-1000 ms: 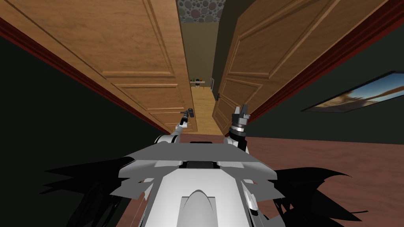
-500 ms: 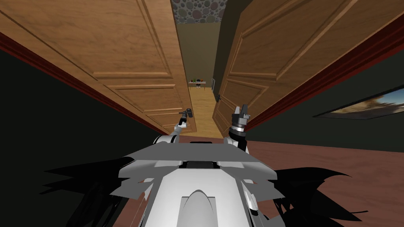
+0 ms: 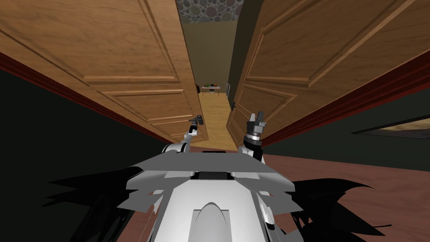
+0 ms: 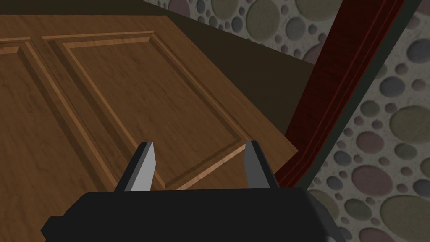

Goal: Push the door open

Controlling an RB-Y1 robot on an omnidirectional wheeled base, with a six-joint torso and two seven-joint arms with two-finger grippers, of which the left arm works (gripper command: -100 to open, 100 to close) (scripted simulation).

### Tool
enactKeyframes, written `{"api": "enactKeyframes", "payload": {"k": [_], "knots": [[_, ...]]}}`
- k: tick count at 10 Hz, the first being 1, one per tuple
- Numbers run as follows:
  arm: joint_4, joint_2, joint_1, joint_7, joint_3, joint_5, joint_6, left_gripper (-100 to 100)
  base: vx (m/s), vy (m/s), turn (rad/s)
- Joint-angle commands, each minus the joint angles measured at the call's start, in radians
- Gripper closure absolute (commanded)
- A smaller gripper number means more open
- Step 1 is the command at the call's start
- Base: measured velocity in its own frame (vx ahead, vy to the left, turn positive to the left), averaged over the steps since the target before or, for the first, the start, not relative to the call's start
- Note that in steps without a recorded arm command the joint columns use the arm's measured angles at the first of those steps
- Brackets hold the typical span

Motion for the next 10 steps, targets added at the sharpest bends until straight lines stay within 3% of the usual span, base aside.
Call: {"api": "enactKeyframes", "payload": {"k": [1, 2, 4, 5, 7, 10], "knots": [[-0.040, 0.015, 0.029, 0.000, 0.011, 0.004, 0.013, 100, 0.139, -0.095, 0.036], [-0.039, 0.023, 0.032, -0.005, 0.028, 0.010, 0.014, 100, 0.174, -0.097, 0.091], [-0.039, 0.023, 0.032, -0.005, 0.028, 0.010, 0.014, 100, 0.104, -0.056, 0.051], [-0.037, 0.034, 0.035, -0.013, 0.049, 0.018, 0.015, 100, 0.132, -0.072, 0.045], [-0.037, 0.034, 0.035, -0.013, 0.049, 0.018, 0.015, 100, 0.115, -0.082, 0.047], [-0.037, 0.034, 0.035, -0.013, 0.049, 0.018, 0.015, 100, 0.003, 0.014, -0.014]]}}
